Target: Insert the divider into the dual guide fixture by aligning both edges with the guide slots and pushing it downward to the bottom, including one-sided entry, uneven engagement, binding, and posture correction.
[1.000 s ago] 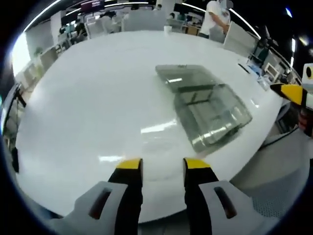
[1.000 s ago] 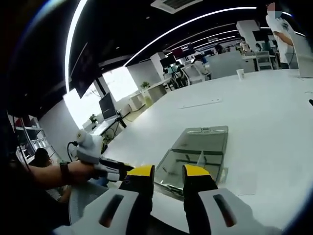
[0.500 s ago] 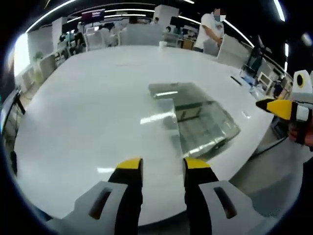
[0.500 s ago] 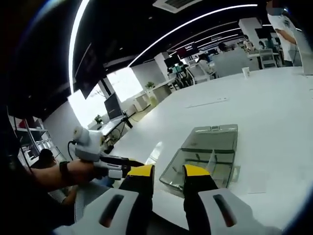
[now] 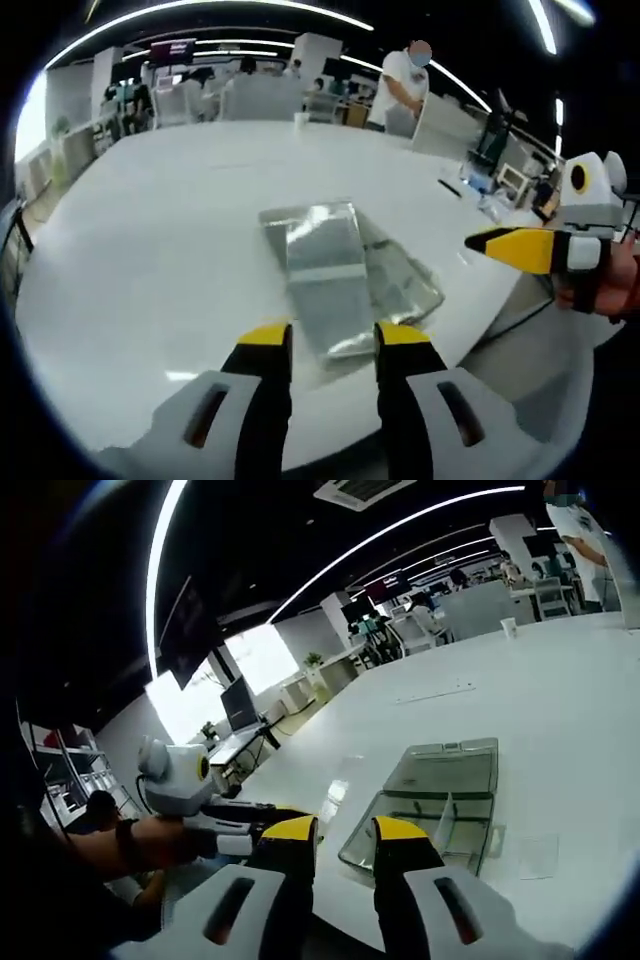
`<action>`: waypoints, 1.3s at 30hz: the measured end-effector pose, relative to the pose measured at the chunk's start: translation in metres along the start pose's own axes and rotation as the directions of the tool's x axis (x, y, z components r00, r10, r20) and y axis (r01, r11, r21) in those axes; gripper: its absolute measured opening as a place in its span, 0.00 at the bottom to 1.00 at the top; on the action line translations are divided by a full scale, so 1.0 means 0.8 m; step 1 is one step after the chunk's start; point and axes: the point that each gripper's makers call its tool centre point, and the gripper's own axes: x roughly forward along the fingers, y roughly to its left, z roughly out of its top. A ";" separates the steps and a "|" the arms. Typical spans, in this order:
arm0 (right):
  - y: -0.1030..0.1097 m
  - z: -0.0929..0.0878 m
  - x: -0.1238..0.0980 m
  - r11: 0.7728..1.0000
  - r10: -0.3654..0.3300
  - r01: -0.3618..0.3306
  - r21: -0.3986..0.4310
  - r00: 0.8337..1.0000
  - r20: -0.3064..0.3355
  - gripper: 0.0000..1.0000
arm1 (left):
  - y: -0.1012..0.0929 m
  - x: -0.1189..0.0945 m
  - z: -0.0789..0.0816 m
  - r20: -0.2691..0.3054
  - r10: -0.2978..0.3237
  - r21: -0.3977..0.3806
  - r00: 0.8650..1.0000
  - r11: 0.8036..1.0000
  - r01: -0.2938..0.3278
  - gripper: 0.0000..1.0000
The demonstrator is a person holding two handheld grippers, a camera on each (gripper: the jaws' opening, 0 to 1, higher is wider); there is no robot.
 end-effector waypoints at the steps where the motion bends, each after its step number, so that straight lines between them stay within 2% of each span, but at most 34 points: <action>1: 0.000 0.000 0.000 1.000 -0.002 0.002 0.003 1.000 0.002 0.17 | -0.002 0.000 0.001 0.001 -0.004 0.002 1.000 1.000 0.004 0.31; 4: -0.001 0.000 0.001 1.000 -0.004 0.004 0.010 1.000 0.003 0.17 | -0.009 0.001 0.000 -0.002 -0.024 0.018 1.000 1.000 0.024 0.31; 9: 0.000 0.001 0.001 1.000 -0.001 0.001 0.018 1.000 0.005 0.17 | -0.025 0.000 0.008 0.040 -0.064 0.027 0.997 0.998 0.063 0.31; 17: 0.000 0.005 0.004 0.999 0.003 -0.003 0.036 1.000 0.019 0.14 | -0.045 0.003 0.014 0.058 -0.108 0.032 0.992 0.994 0.107 0.31; 28: -0.011 0.004 -0.001 0.996 -0.023 0.021 0.084 0.999 0.026 0.11 | -0.069 0.003 0.024 0.105 -0.172 0.048 0.979 0.985 0.168 0.31; 39: -0.015 0.009 -0.001 0.994 -0.039 0.034 0.101 0.998 0.050 0.06 | -0.087 0.004 0.027 0.120 -0.218 0.033 0.969 0.976 0.216 0.31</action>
